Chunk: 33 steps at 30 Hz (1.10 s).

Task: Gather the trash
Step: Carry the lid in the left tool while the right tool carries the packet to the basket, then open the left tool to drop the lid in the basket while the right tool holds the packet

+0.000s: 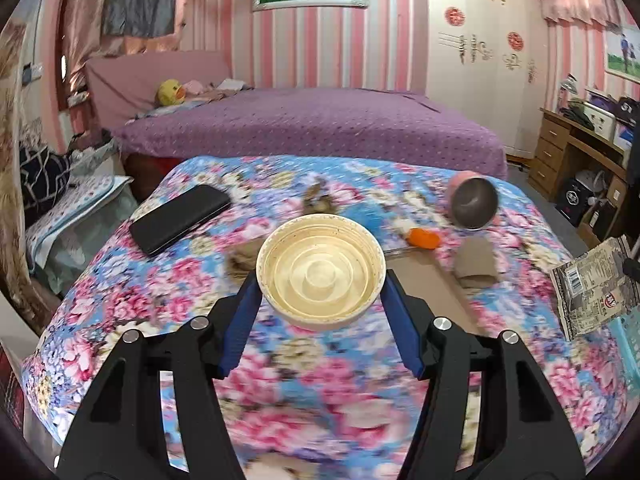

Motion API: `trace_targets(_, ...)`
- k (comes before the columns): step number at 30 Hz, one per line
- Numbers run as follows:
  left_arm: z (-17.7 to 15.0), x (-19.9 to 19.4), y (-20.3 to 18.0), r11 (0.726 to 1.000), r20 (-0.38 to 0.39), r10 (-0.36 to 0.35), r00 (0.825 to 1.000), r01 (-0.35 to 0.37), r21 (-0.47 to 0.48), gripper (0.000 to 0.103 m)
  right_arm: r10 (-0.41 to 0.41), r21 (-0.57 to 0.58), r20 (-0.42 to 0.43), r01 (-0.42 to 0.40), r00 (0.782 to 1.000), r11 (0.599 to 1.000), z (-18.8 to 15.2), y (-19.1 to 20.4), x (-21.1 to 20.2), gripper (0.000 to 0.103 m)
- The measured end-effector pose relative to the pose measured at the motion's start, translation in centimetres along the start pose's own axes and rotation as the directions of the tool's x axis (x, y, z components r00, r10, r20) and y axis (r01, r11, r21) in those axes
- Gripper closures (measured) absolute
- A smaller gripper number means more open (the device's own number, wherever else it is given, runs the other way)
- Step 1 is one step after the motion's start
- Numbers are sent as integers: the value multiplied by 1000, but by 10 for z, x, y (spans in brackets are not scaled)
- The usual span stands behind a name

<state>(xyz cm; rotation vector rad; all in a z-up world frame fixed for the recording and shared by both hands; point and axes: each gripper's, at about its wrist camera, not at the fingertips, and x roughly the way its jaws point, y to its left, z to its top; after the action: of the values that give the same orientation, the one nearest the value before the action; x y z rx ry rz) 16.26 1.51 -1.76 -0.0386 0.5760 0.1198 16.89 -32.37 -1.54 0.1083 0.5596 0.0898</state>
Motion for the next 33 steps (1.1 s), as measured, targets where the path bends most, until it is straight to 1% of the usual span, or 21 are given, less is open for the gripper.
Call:
trace_targets(3,2,-9,-29,1000,22,-22,1000,22,22,43,-11,8,19,11,1000,1000,0,-18,-16,101)
trace_targets(6,3,-20,-60,997,39,-75,996,73,31,43,-37,28,38,36,999,999,-1,-43,-33,101)
trace_targets(9,0,-30,-101,991,59,-114,992,109,78,43,-76,52,47,74,996,996,-3,-71,-50,101)
trace_targets(12,-5,-34,-140,980,51,-165,985,158,121,43,-138,65,46,135,989,989,-9,-101,-64,101)
trace_targets(14,-11,-37,-168,968,35,-207,978,200,149,43,-168,89,42,164,985,982,-14,-122,-73,101)
trace_targets(18,-33,-45,-224,935,1,-287,958,280,216,43,-245,127,22,240,969,962,-27,-164,-89,101)
trace_targets(21,-47,-48,-254,912,-28,-337,941,334,236,43,-276,150,5,272,961,951,-36,-184,-95,101)
trace_targets(23,-56,-50,-275,898,-48,-359,932,359,255,43,-293,159,-3,290,956,944,-41,-196,-98,101)
trace_targets(26,-64,-53,-299,883,-66,-383,921,386,268,43,-306,170,-5,303,952,938,-44,-204,-102,101)
trace_targets(28,-67,-55,-317,870,-86,-414,906,421,258,43,-322,164,-8,319,947,933,-45,-207,-103,101)
trace_targets(30,-68,-56,-330,860,-97,-435,895,445,250,43,-326,161,-8,323,945,932,-45,-207,-102,101)
trace_targets(33,-69,-57,-351,845,-114,-451,885,465,264,43,-329,160,-6,326,944,932,-46,-208,-103,101)
